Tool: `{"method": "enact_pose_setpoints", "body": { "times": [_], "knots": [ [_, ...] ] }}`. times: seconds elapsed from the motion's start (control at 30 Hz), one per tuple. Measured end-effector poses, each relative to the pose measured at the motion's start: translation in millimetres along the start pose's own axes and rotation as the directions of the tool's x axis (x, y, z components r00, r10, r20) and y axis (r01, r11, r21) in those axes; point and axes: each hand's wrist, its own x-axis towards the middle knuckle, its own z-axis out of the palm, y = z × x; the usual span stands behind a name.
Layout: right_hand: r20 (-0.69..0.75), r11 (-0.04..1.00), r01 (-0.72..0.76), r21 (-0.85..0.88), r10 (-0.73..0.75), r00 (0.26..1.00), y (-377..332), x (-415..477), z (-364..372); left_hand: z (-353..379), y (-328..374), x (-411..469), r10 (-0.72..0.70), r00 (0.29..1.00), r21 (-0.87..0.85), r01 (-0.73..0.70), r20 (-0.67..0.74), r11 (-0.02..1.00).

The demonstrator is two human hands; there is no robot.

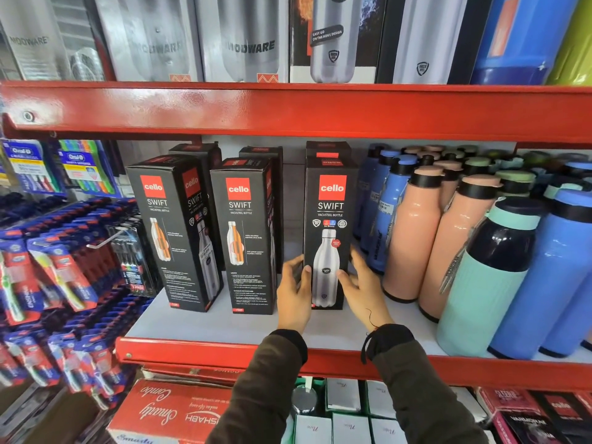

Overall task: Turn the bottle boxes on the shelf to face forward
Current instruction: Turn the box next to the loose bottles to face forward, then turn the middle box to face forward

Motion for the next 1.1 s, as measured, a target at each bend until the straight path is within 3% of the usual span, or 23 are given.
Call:
{"method": "enact_pose_setpoints", "body": {
  "times": [0.17,0.4,0.6,0.73,0.83,0.97,1.1],
  "knots": [
    [-0.066,0.998,-0.036,0.059,0.040,0.997,2.4,-4.6,-0.3,1.3,1.6,-2.9,-0.006,1.000,-0.009,0.006,-0.017,1.000],
    [-0.321,0.999,0.034,0.006,-0.030,0.947,-6.3,-18.8,-1.5,3.3,7.0,-12.6,-0.014,0.993,-0.061,0.007,-0.117,0.998],
    [-0.457,0.980,0.183,-0.081,-0.199,0.867,-29.3,-29.2,12.2,-14.2,15.3,-20.9,0.157,0.974,-0.059,-0.169,-0.162,0.984],
    [-0.402,0.970,0.243,-0.003,-0.223,0.888,-51.4,-35.5,39.8,-37.9,21.8,-20.9,0.360,0.911,0.078,-0.351,-0.200,0.933],
    [-0.299,0.964,0.255,0.071,-0.224,0.928,-61.2,-37.8,67.0,-61.5,24.6,-14.2,0.425,0.860,0.153,-0.397,-0.282,0.905],
    [-0.085,0.980,0.109,0.165,-0.096,0.992,-65.3,-32.9,98.7,-92.1,19.1,3.0,0.316,0.863,0.173,-0.268,-0.395,0.948],
    [-0.028,0.999,0.015,0.039,-0.014,1.000,-61.8,-27.0,121.8,-115.1,12.0,13.9,0.205,0.944,0.072,-0.192,-0.260,0.979]
  ]
}}
